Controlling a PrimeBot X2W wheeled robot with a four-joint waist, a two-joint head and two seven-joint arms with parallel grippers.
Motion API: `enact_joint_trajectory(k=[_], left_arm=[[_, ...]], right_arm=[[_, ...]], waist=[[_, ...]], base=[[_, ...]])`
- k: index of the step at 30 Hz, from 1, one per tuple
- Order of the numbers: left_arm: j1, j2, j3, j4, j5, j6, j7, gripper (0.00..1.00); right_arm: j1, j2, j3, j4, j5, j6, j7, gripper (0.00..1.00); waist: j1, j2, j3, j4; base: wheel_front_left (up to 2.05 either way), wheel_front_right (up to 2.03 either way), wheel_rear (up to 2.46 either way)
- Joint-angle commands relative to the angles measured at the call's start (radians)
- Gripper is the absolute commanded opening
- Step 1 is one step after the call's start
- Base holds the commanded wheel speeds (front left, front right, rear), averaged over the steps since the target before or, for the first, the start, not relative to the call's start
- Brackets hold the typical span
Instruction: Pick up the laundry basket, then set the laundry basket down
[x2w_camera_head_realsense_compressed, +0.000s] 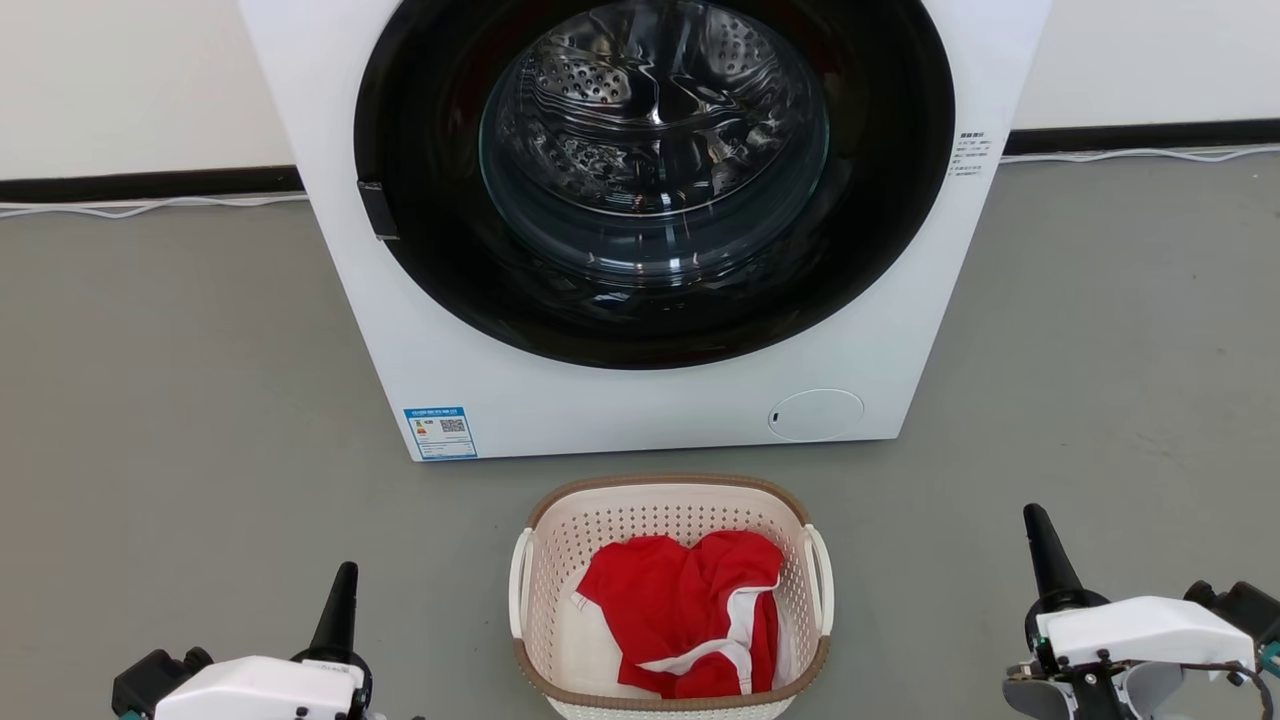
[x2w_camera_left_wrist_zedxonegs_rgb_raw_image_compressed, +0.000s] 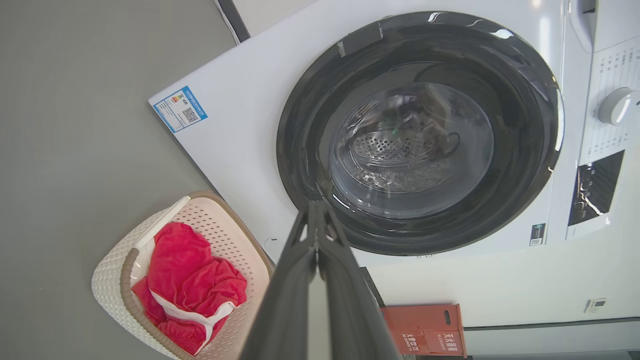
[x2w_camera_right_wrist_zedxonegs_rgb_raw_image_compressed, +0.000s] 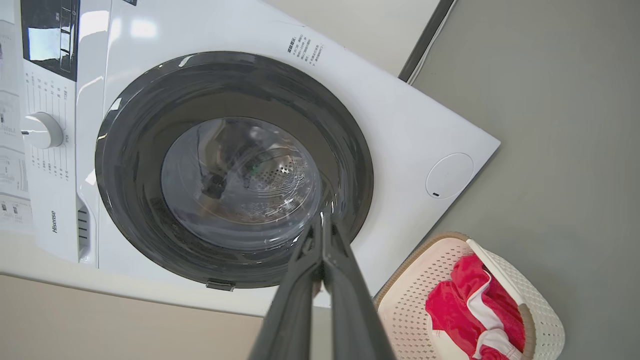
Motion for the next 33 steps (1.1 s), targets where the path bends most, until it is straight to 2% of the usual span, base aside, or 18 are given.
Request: enact_joint_trajectory(k=[1, 33], left_arm=[[-0.050, 0.011, 0.024, -0.037, -0.035, -0.011, 0.014, 0.00], [-0.056, 0.017, 0.035, -0.117, -0.359, -0.040, 0.105, 0.00]], right_arm=[[-0.017, -0.003, 0.011, -0.039, 0.042, 0.005, 0.016, 0.00], [-0.006, 0.000, -0.016, -0.120, 0.423, 0.007, 0.105, 0.00]], waist=[[0.0000, 0.0000, 0.000, 0.001], [-0.0001, 0.0000, 0.007, 0.018]], base=[[0.00, 0.00, 0.00], [0.00, 0.00, 0.00]])
